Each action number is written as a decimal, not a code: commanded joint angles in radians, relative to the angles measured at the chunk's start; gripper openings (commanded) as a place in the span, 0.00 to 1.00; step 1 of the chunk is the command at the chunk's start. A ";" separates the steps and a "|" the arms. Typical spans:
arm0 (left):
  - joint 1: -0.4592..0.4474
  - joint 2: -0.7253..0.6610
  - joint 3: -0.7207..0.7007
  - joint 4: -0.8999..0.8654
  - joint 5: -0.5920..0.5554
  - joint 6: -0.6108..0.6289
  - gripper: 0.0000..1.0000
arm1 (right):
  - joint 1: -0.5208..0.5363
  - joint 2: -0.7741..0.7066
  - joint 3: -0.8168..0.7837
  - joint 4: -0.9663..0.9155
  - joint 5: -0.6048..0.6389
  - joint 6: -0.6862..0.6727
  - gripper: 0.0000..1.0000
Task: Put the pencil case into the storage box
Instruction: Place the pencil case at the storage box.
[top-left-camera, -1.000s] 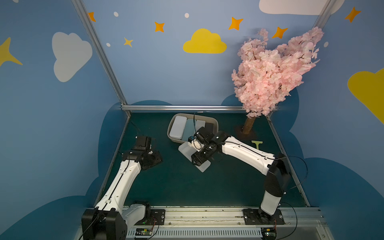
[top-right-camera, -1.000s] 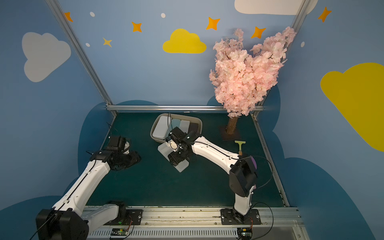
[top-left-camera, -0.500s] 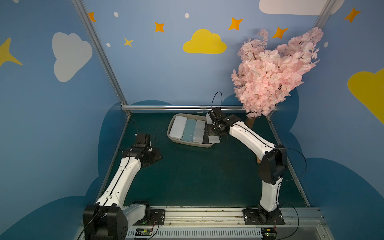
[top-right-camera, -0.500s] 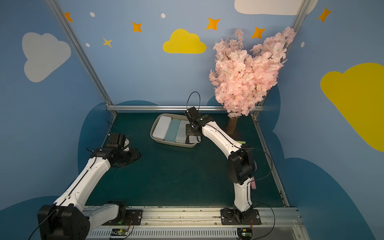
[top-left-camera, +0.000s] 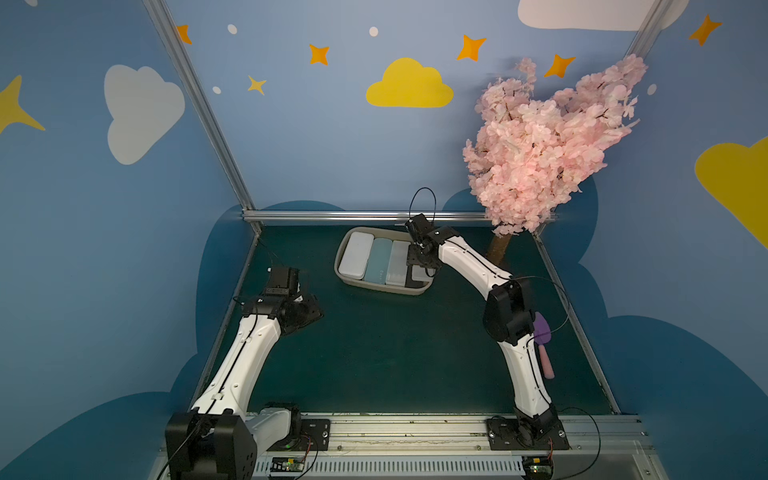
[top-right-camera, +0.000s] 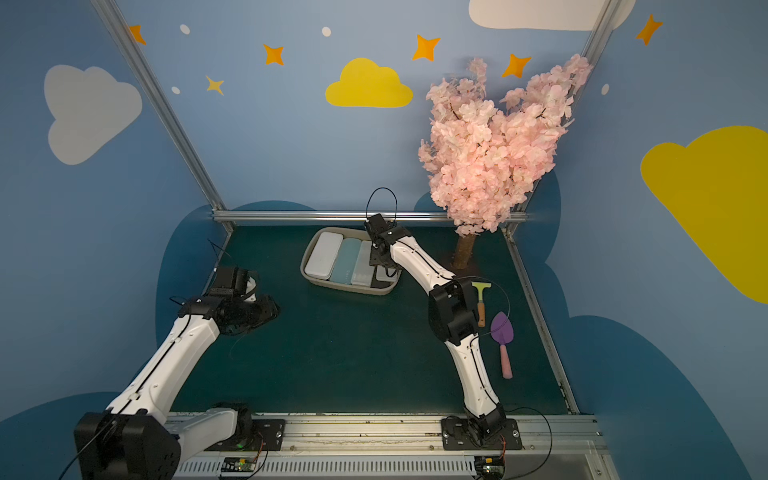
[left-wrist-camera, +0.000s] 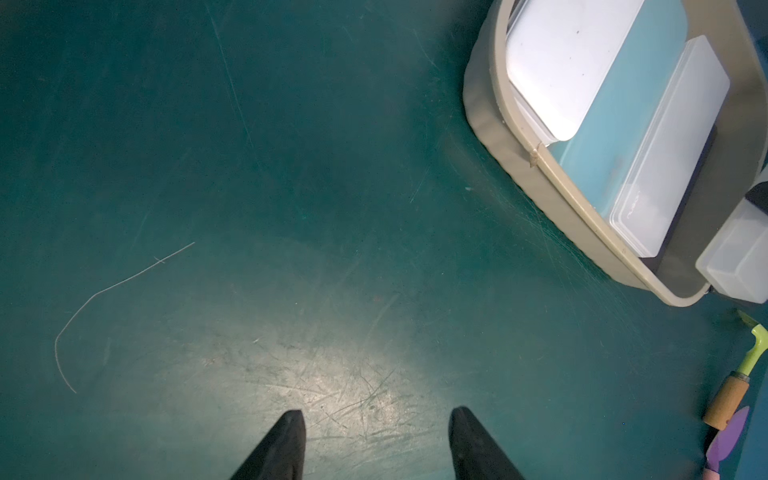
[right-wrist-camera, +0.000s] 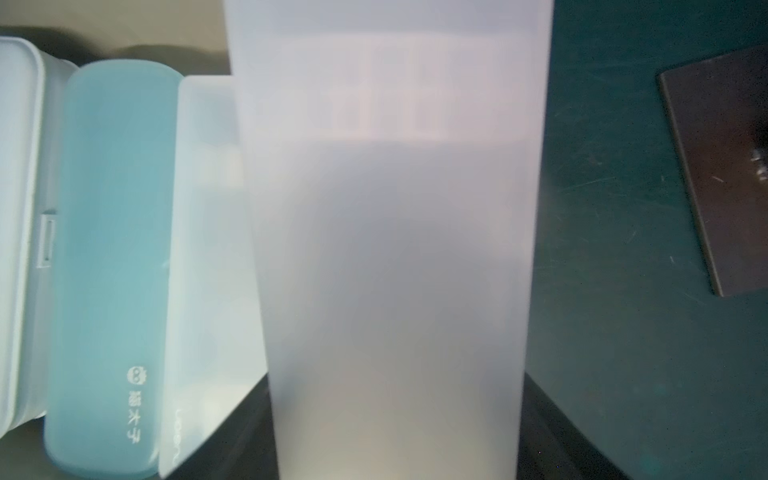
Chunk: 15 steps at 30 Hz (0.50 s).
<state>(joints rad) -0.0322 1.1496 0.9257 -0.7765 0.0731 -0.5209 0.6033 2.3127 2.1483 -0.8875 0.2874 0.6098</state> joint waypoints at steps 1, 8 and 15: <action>0.009 -0.018 0.016 -0.007 -0.006 0.002 0.59 | -0.002 0.035 0.045 -0.032 0.003 0.010 0.34; 0.011 -0.017 0.018 -0.009 -0.005 0.004 0.59 | -0.009 0.081 0.047 -0.040 -0.003 0.050 0.35; 0.014 -0.012 0.027 -0.013 -0.007 0.009 0.59 | -0.027 0.116 0.071 -0.004 -0.044 0.092 0.35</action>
<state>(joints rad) -0.0235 1.1458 0.9260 -0.7765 0.0715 -0.5205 0.5911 2.3825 2.1952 -0.9009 0.2676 0.6621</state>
